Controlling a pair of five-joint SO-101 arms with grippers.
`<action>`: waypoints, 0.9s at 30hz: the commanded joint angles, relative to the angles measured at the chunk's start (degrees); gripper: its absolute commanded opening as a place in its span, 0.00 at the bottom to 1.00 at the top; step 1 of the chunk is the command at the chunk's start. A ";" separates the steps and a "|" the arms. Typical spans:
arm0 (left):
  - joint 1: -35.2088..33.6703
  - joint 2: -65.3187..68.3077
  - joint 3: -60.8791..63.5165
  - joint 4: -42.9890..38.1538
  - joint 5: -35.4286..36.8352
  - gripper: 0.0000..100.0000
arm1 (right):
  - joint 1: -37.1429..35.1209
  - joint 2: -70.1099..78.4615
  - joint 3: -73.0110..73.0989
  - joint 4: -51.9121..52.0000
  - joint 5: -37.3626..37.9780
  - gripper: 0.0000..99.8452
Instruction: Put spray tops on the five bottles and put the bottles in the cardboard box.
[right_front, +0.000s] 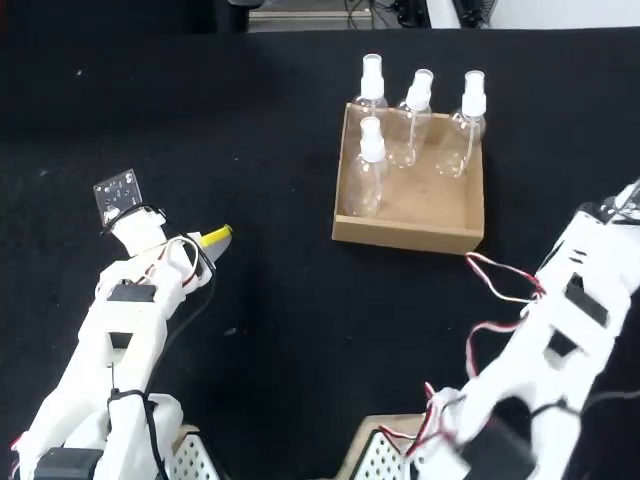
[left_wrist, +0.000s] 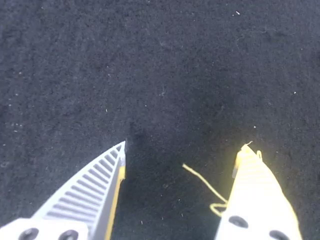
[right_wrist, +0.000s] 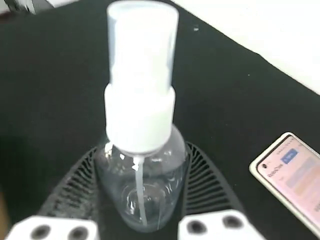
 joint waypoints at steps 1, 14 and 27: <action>0.57 0.09 -0.57 -1.05 0.70 0.33 | -4.13 -12.97 -3.74 12.66 -2.73 0.01; 0.57 0.09 -0.48 -1.05 0.70 0.33 | -27.43 -24.92 -6.37 25.41 -3.16 0.01; 0.57 0.09 -0.48 -1.05 0.70 0.33 | -32.00 -11.91 1.10 8.00 -3.16 0.01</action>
